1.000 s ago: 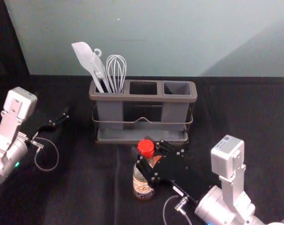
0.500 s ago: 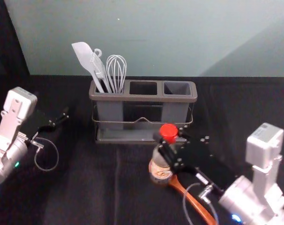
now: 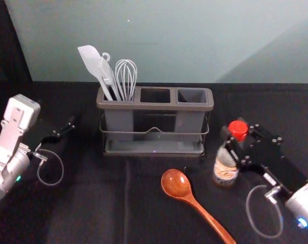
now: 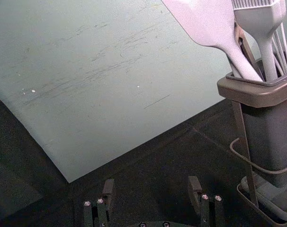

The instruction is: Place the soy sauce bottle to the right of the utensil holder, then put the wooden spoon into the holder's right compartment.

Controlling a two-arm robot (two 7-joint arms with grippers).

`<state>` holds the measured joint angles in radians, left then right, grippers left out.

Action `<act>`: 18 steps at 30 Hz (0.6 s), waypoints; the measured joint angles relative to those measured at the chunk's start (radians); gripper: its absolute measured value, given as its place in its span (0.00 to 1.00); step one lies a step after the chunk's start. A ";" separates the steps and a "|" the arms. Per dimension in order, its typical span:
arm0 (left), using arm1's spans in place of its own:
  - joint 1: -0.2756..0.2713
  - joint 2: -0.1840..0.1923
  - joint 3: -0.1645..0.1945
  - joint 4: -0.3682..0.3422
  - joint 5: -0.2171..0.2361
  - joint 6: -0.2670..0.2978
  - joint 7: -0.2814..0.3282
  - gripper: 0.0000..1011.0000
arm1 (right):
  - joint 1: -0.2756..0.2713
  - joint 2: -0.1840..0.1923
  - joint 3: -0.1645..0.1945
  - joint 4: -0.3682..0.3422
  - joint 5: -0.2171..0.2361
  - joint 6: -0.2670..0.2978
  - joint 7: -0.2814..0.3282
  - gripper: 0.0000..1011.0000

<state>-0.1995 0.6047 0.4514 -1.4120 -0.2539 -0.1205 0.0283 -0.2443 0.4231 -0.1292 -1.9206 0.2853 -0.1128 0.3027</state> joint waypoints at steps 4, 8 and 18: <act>0.000 0.000 0.000 0.000 0.000 0.000 0.000 0.99 | 0.022 0.004 0.029 0.025 0.016 0.012 0.004 0.38; 0.000 0.000 0.000 0.000 0.000 0.000 0.000 0.99 | 0.063 0.005 0.040 0.065 0.036 0.029 0.019 0.38; 0.000 0.000 0.000 0.000 0.000 0.000 0.000 0.99 | 0.231 -0.009 -0.005 0.213 0.069 0.067 0.054 0.38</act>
<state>-0.1995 0.6047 0.4514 -1.4120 -0.2539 -0.1205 0.0283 -0.0129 0.4140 -0.1340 -1.7077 0.3548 -0.0457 0.3565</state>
